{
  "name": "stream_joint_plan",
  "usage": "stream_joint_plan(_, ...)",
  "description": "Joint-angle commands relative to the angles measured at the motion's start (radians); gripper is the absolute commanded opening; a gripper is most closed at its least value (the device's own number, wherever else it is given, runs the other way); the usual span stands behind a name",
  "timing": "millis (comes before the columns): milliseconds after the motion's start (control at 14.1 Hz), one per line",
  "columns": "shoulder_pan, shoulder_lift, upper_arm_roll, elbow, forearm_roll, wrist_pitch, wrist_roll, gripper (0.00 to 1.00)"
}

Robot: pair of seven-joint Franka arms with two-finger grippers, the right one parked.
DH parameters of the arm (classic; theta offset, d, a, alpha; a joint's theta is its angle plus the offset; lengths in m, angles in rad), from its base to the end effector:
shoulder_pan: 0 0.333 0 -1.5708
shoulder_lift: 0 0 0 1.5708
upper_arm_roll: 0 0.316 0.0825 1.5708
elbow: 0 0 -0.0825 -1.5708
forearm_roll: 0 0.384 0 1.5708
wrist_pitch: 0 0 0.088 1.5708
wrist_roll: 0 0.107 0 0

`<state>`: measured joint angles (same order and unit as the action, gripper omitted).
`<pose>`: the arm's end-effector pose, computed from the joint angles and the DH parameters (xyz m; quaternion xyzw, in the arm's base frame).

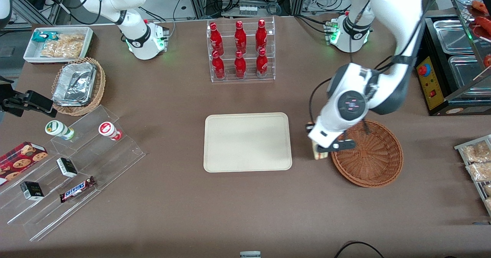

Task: Place sandwich from basket to tray
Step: 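Carry the sandwich with the left gripper over the cream tray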

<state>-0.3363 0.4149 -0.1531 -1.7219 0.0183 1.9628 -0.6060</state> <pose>0.5687 -0.2922 0.3347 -0.9945 -0.0576 0.0841 0.0243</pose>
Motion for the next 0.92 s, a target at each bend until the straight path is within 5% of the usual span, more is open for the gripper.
stream_joint_plan(0,-0.09,0.142,0.012,0.16,-0.006,-0.016,-0.082,0.05)
stream_joint_plan(424,-0.228,0.261,0.01,0.212,-0.089,0.19,-0.182,0.04)
stream_joint_plan(848,-0.328,0.346,0.001,0.271,-0.09,0.258,-0.225,0.03)
